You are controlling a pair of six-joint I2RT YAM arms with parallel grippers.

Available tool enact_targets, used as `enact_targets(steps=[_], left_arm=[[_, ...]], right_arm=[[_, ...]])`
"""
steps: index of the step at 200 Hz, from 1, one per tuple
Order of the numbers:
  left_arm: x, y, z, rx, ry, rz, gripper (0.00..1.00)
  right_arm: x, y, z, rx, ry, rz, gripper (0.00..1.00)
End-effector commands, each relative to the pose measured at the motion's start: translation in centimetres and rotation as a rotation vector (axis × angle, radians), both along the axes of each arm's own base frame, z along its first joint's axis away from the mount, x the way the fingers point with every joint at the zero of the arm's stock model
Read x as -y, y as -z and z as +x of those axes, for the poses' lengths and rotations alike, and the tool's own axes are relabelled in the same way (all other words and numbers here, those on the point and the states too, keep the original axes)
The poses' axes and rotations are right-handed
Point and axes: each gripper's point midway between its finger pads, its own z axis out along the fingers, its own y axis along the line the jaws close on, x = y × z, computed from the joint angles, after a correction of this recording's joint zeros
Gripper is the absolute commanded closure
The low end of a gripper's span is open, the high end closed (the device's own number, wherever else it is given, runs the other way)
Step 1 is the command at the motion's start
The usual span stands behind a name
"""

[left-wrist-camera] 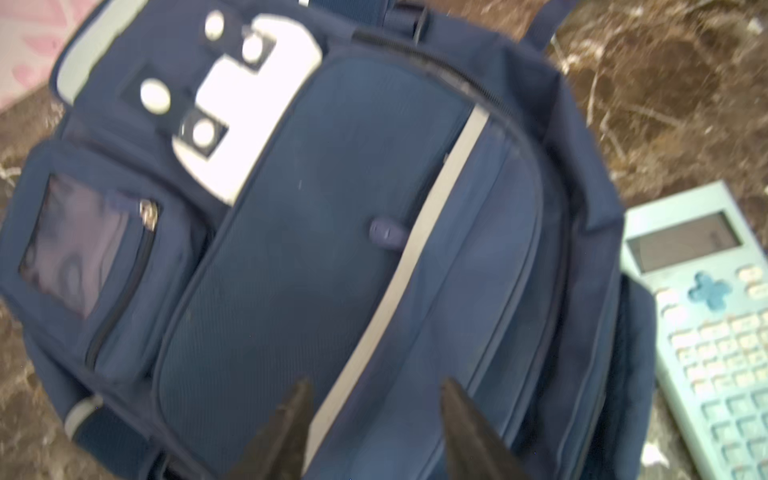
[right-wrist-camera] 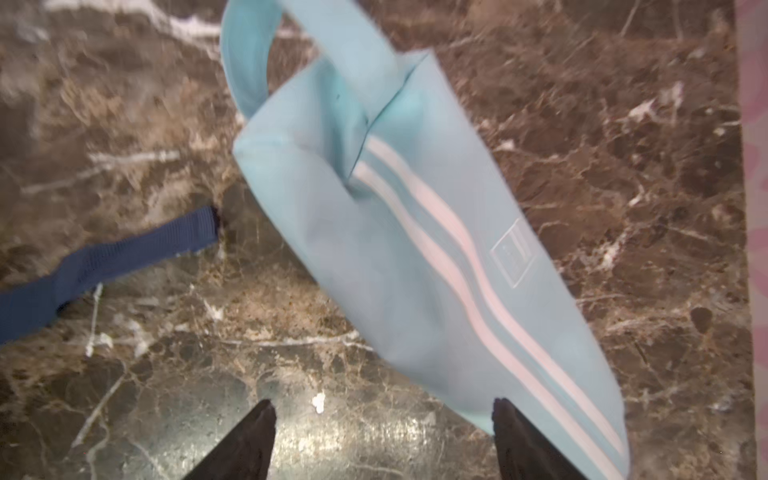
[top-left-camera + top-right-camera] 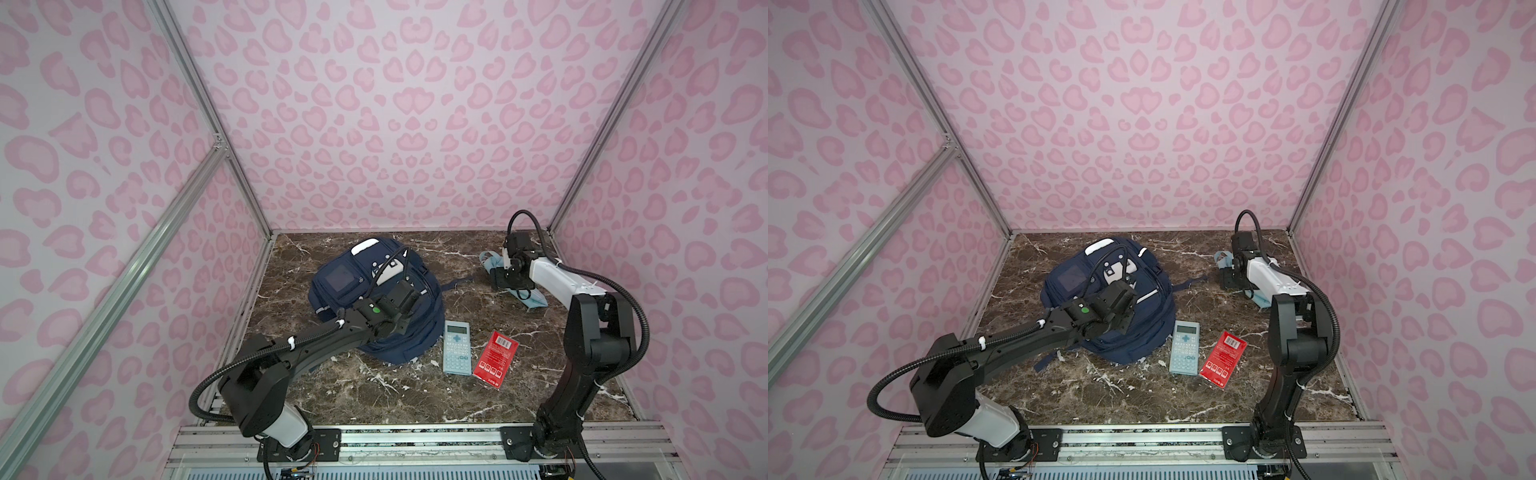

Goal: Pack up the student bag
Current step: 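Reach the right gripper to the light-blue pencil pouch and grasp it, then lift the pouch toward the backpack while the left gripper raises the bag flap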

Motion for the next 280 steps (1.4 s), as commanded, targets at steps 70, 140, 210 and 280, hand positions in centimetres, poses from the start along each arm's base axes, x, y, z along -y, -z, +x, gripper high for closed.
enact_targets(steps=[70,140,210,280], left_arm=[[2.9,2.7,-0.1,0.032,0.105,0.119,0.24],[2.6,3.5,2.4,0.066,0.018,0.210,0.49],[3.2,0.8,3.3,0.024,-0.004,0.060,0.96],[0.4,-7.8,5.0,0.023,-0.091,-0.285,0.96]], right_arm=[[0.0,1.7,1.0,0.008,-0.059,-0.235,0.84],[-5.5,-3.0,-0.4,0.129,-0.122,0.057,0.97],[-13.9,-8.7,-4.0,0.217,-0.226,0.534,0.99],[-18.2,-14.0,-7.6,0.347,-0.296,0.660,1.00]])
